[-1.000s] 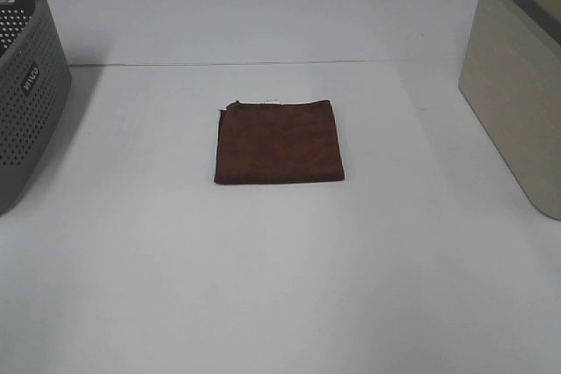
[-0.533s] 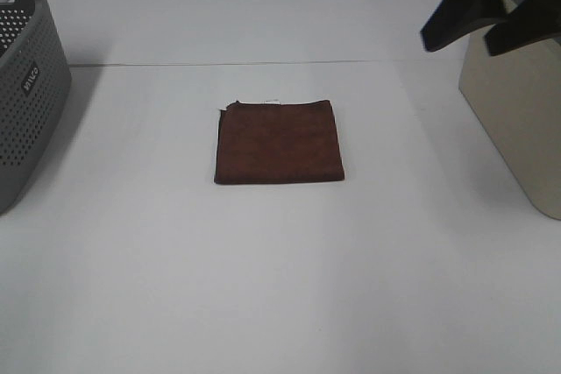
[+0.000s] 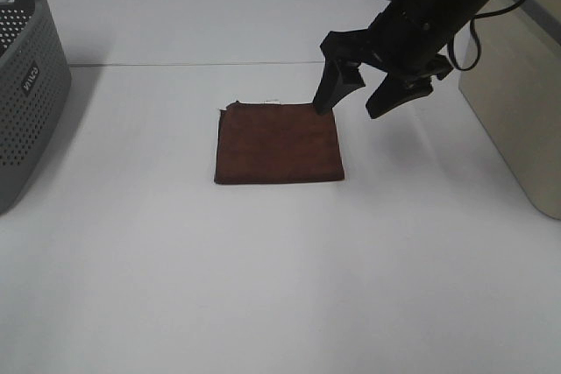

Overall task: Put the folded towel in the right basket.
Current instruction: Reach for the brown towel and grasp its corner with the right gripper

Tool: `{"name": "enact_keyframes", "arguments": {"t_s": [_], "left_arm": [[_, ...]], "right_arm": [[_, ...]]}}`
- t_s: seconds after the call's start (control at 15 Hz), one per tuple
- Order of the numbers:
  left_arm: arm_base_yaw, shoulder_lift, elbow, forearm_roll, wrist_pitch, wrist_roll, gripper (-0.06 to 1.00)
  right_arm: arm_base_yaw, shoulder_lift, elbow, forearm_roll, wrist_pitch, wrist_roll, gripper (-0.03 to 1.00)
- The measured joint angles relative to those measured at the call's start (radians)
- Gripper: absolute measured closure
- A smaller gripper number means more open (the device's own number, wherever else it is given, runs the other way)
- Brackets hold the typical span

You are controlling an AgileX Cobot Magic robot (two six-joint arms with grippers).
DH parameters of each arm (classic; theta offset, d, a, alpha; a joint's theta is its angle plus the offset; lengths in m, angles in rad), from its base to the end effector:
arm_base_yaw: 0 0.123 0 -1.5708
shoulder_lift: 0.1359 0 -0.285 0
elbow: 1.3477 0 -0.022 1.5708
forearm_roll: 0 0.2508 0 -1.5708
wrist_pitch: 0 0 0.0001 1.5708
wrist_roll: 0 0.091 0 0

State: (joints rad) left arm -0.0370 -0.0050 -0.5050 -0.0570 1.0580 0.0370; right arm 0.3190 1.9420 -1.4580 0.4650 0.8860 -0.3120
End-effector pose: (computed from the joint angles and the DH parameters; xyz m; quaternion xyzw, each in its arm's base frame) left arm -0.0063 -0.0043 0.2790 0.0326 0.8489 -0.0285 0.5267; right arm 0.3764 0.1576 0.2151 -0.1861 0.9523 0.1980 0.1389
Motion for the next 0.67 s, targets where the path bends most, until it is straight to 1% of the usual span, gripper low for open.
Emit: {"name": "enact_keyframes", "arguments": {"t_s": [0.13, 0.4, 0.47, 0.67], "left_arm": [[0.0, 0.0, 0.0, 0.0, 0.0, 0.0, 0.07], [0.0, 0.0, 0.0, 0.0, 0.0, 0.0, 0.07], [0.0, 0.0, 0.0, 0.0, 0.0, 0.0, 0.07], [0.0, 0.0, 0.0, 0.0, 0.0, 0.0, 0.07]], "right_arm": [[0.0, 0.095, -0.051, 0.034, -0.001, 0.001, 0.21], [0.0, 0.256, -0.155, 0.041, -0.011, 0.024, 0.21], [-0.006, 0.322, -0.209, 0.045, -0.012, 0.042, 0.21], [-0.035, 0.39, -0.275, 0.058, -0.021, 0.049, 0.21]]}}
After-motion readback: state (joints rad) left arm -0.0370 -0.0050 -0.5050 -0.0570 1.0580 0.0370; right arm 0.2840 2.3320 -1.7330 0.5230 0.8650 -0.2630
